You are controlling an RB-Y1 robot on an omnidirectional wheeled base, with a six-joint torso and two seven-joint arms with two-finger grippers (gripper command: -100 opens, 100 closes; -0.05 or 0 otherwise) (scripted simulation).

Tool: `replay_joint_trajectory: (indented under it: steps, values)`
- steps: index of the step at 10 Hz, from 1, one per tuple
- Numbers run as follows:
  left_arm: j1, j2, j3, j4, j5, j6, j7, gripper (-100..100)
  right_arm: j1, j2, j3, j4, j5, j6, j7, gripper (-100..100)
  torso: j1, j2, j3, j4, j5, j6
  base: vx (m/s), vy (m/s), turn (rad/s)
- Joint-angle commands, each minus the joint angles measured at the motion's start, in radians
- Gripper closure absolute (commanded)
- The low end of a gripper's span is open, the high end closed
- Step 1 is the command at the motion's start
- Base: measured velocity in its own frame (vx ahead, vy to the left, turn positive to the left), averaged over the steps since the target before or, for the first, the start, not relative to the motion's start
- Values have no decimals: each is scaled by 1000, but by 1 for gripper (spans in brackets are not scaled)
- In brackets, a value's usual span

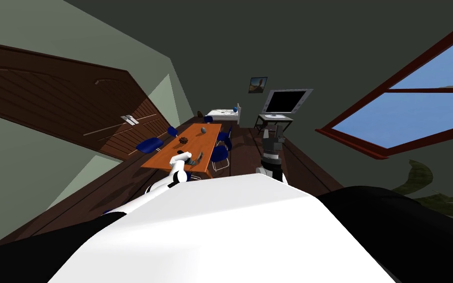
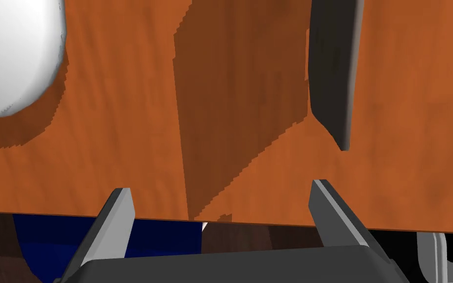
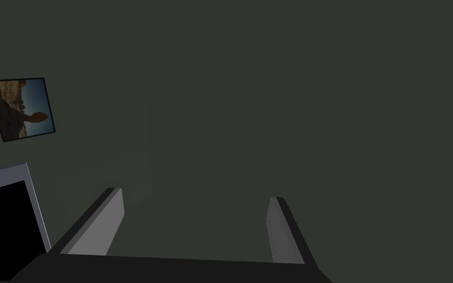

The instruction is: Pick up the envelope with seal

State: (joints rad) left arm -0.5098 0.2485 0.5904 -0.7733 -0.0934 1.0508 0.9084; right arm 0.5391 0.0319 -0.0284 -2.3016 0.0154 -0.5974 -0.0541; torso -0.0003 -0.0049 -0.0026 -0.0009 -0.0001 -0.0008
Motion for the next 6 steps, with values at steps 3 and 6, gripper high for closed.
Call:
replay_joint_trajectory:
  steps: [3,6]
  values:
    - [-51,15,15,93,0,53,22,-100,0,0,0,0,0,0,0,0,-1,0,0,0,0,0,51,-12,-10]
    - [-107,30,31,168,2,116,42,-100,0,0,0,0,0,0,0,0,0,0,0,0,0,0,59,-4,-8]
